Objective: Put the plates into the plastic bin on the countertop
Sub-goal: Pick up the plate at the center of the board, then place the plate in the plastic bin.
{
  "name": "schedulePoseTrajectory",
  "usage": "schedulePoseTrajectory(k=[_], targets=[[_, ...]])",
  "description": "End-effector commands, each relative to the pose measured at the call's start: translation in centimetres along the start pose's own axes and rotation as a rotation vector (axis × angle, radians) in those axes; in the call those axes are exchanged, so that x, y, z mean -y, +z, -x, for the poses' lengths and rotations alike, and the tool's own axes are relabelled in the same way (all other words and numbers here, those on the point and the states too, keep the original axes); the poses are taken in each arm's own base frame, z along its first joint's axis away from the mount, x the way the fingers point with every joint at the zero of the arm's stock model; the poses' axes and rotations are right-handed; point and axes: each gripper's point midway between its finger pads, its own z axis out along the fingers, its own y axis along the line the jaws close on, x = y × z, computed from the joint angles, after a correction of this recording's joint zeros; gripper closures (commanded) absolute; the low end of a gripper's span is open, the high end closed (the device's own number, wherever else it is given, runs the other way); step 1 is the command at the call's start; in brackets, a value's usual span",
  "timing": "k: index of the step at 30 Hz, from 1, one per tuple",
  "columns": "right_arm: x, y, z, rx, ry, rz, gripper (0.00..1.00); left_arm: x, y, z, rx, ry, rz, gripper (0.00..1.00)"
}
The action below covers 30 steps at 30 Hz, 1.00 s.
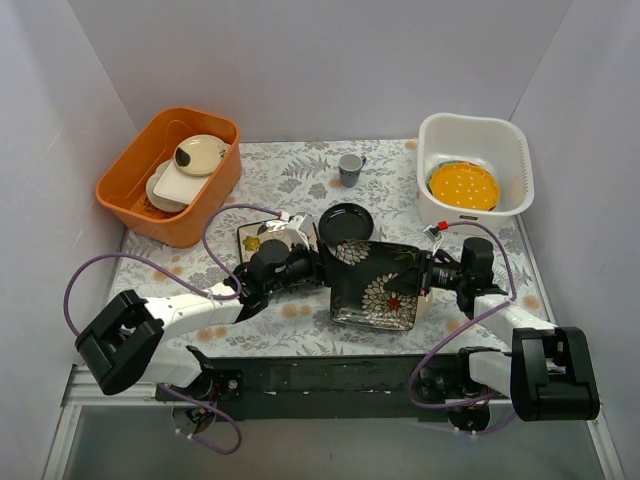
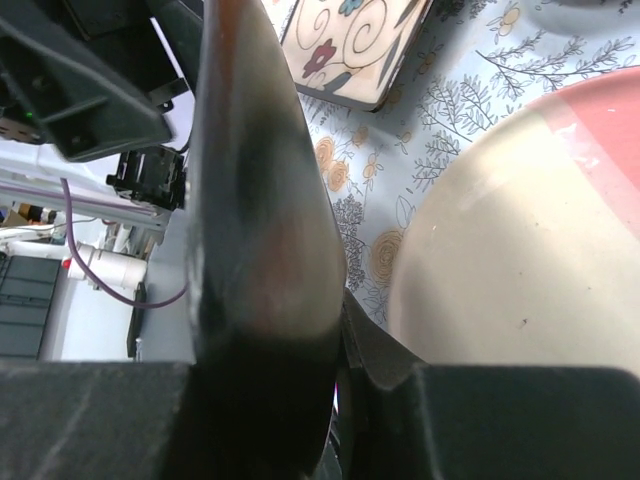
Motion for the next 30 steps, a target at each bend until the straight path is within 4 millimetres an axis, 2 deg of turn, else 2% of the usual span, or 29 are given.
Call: schedulePoseTrajectory(k=[1, 2, 4, 5, 9, 19, 24, 30], targets=[[-2.0, 0.1, 2.2, 0.013, -0.096, 0.061, 0.99, 2.7, 0.1, 2.8, 0.077, 0.025, -0.074, 0.36], [-2.1, 0.1, 2.3, 0.015, -0.102, 0.066, 0.99, 2.6, 0.1, 2.7, 0.073, 0.024, -0.069, 0.29], [-2.2, 0.1, 2.5, 0.014, -0.103, 0.071, 0.99, 2.5, 0.1, 2.6, 0.065, 0.019, -0.062, 0.22], [-2.2, 0.2, 2.5, 0.009, -0.097, 0.076, 0.99, 2.4, 0.0, 2.6, 0.066, 0.019, -0.059, 0.15], [-2.3, 0.3, 2.9, -0.004, -0.1, 0.093, 0.99, 2.0, -0.4, 2.8, 0.075, 0.0, -0.026, 0.02], [-2.2, 0.7, 3.5, -0.012, -0.088, 0.105, 0.99, 0.4, -1.8, 3.4, 0.113, 0.005, 0.075, 0.02], [-1.8, 0.8, 3.8, -0.006, -0.079, 0.094, 0.99, 0.1, -1.5, 3.2, 0.112, 0.004, 0.085, 0.02], [-1.3, 1.1, 5.5, 0.041, -0.073, 0.025, 0.99, -0.3, -1.0, 2.9, 0.098, 0.013, 0.093, 0.02]])
